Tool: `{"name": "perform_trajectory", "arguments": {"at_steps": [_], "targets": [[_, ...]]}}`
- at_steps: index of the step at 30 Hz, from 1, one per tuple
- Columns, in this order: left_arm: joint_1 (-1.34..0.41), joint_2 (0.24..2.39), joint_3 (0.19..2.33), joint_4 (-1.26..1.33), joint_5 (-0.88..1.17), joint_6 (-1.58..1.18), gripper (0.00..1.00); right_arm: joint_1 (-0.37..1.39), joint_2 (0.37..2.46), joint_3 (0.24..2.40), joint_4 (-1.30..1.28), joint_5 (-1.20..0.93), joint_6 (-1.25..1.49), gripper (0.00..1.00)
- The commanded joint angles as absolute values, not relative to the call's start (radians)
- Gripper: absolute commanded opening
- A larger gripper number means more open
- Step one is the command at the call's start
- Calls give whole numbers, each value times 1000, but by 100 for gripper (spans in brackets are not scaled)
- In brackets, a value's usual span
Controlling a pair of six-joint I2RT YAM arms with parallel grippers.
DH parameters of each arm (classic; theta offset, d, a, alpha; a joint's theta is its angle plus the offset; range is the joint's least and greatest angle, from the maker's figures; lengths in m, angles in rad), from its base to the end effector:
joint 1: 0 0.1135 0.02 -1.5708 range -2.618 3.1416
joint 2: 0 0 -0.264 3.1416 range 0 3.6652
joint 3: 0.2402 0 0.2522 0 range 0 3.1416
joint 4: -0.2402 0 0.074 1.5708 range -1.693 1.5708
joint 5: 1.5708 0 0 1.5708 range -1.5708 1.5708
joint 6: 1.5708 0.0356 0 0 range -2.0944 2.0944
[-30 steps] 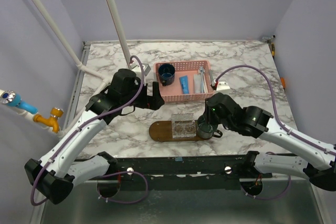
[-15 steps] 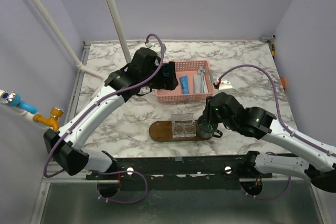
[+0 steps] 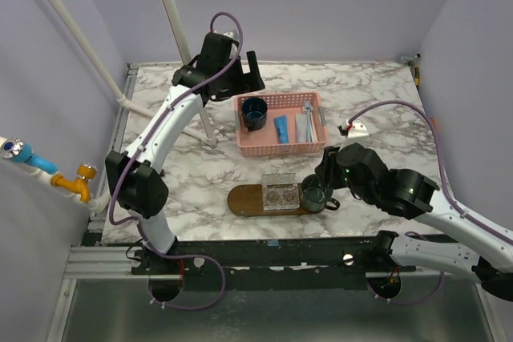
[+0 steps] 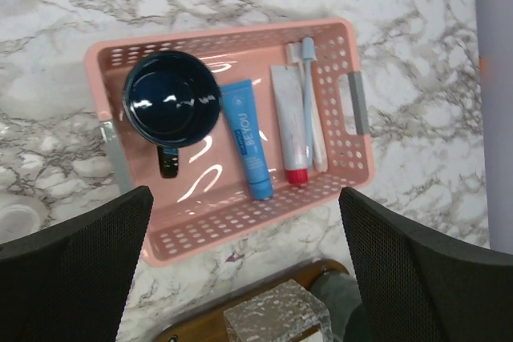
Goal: Prepare toiletry sets of a toothbrush and toothpaste on the tray
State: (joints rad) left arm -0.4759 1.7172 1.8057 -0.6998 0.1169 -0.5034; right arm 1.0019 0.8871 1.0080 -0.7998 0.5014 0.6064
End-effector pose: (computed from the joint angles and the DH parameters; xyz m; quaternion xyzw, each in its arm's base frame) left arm 0.3419 -0.1809 0.3933 0.0148 0.8859 -0.2624 0.3823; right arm 0.1066 0.1349 0.3412 -0.0668 0.8780 0.1457 0.4511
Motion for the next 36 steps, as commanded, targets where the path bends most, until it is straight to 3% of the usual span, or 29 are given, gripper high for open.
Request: {"name": "perform_trajectory", "arguments": {"at_steps": [1, 11, 15, 18, 28, 36], "targets": [[-439, 1788, 1877, -726, 166, -532, 99, 1009, 856, 975, -787, 545, 591, 48], [-506, 1926, 2046, -852, -115, -447, 99, 1009, 844, 937, -754, 549, 570, 49], [-420, 2005, 2073, -840, 92, -539, 97, 1009, 843, 928, -744, 546, 568, 49], [-340, 1990, 1960, -702, 295, -621, 99, 1009, 835, 924, -742, 543, 563, 49], [-470, 2140, 2290, -966, -54, -431, 99, 1009, 816, 910, -709, 529, 552, 51], [-486, 2136, 2232, -918, 54, -414, 99, 1009, 832, 895, -687, 517, 545, 51]]}}
